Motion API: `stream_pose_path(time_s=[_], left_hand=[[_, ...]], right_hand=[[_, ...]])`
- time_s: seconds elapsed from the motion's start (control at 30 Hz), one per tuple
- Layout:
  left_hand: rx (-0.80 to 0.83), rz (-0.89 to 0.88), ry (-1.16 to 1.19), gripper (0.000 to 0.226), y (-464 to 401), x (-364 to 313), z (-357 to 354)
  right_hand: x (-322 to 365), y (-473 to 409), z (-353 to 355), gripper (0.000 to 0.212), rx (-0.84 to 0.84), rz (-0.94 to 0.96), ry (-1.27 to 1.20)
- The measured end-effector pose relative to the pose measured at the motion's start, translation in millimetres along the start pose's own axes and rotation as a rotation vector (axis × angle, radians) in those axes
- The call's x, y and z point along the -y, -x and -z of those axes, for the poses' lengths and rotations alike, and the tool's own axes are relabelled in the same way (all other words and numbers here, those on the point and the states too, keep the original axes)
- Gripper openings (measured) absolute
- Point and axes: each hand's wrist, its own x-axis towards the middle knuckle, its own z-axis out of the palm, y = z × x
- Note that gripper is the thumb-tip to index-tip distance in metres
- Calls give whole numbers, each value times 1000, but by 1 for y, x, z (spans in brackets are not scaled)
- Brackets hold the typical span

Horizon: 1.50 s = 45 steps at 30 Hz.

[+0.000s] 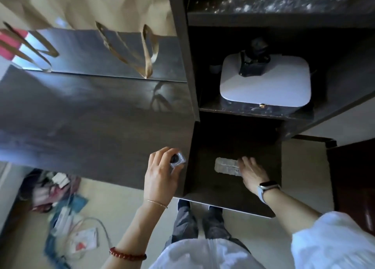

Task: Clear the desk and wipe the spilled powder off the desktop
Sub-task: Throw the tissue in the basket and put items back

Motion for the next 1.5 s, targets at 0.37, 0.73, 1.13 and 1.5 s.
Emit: stream_pose_path(time_s=[0.37,0.73,1.13,1.5], left_hand=[[47,59,48,31,-22,-6,5],[118,9,177,31,-59,12,24],[248,-90,178,23,-157,61,21],[397,-108,208,29,-227,33,-28]], right_hand=[[15,6,16,65,-86,-81,-277],[93,15,161,42,-846,105,-464],[136,-36,158,66,-576,-265,-126],[126,-37,153,75,-583,-226,4]])
